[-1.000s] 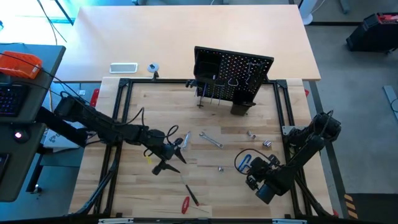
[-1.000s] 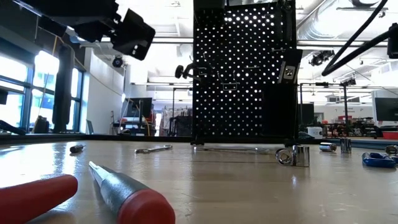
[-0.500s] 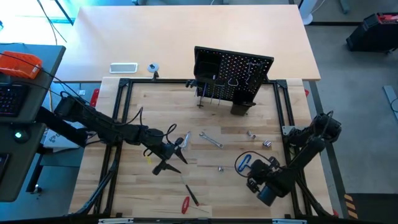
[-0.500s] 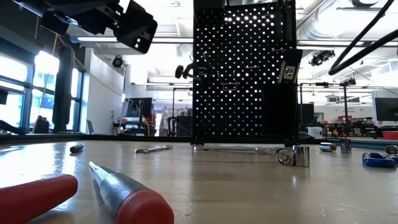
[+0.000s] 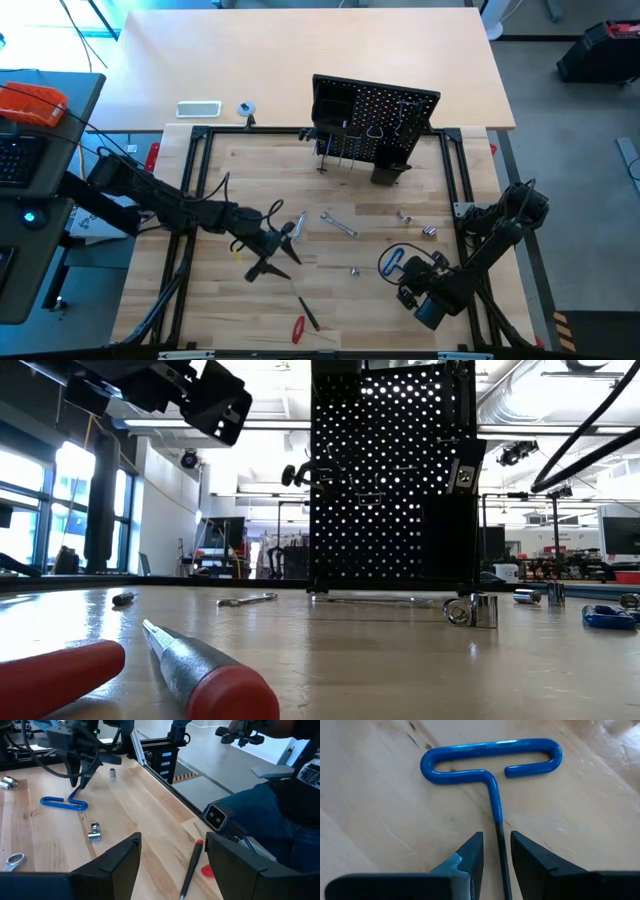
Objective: Hang tools onto peg board
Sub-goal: Hang the silver socket onto the pegboard
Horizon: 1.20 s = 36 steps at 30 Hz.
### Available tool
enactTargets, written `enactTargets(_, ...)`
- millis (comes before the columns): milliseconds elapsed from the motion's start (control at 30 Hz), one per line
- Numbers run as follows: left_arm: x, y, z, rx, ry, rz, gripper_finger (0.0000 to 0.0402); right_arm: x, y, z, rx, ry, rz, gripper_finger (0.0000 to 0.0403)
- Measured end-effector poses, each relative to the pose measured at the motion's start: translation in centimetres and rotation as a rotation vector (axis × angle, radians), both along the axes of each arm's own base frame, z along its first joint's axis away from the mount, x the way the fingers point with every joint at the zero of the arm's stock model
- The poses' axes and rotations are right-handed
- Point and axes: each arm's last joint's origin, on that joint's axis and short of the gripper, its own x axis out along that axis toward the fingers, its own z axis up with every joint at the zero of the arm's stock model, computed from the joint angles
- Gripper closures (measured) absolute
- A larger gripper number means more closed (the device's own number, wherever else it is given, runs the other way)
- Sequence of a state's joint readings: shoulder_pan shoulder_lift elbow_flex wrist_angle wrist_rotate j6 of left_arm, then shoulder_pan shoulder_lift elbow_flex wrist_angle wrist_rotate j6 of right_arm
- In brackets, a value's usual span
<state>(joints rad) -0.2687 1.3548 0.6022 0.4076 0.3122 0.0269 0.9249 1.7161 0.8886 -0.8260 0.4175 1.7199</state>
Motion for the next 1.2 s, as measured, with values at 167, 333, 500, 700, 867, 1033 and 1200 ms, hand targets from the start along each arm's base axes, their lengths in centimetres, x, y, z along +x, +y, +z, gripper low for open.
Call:
enactTargets(167,0.00,0.00,0.00,-0.001,0.000,0.000,0.0186,-0.04,-0.07,-0.07,-0.008,0.002,0.009,0.0311)
enactTargets(333,0.00,0.00,0.01,-0.021,0.012,0.008,0.0186,0.00,-0.09,-0.05,-0.031,0.002,0.050,0.0311)
enactTargets(500,0.01,-0.01,0.04,-0.021,0.009,0.008,0.0186,0.07,-0.15,-0.01,-0.057,-0.019,0.067,0.0311)
enactTargets(700,0.04,-0.01,0.11,-0.021,-0.001,0.012,0.0186,0.06,-0.15,-0.01,-0.057,-0.016,0.069,0.0311)
enactTargets(867,0.05,-0.01,0.14,-0.013,-0.010,0.009,0.0186,0.05,-0.14,-0.02,-0.054,-0.013,0.069,0.0311)
enactTargets(1033,0.05,-0.03,0.14,-0.013,-0.010,0.009,0.0186,0.06,-0.14,-0.02,-0.056,-0.011,0.075,0.0311)
enactTargets(1200,-0.08,-0.42,0.14,-0.016,-0.008,-0.005,0.0186,0.06,-0.13,-0.02,-0.055,-0.012,0.075,0.0311)
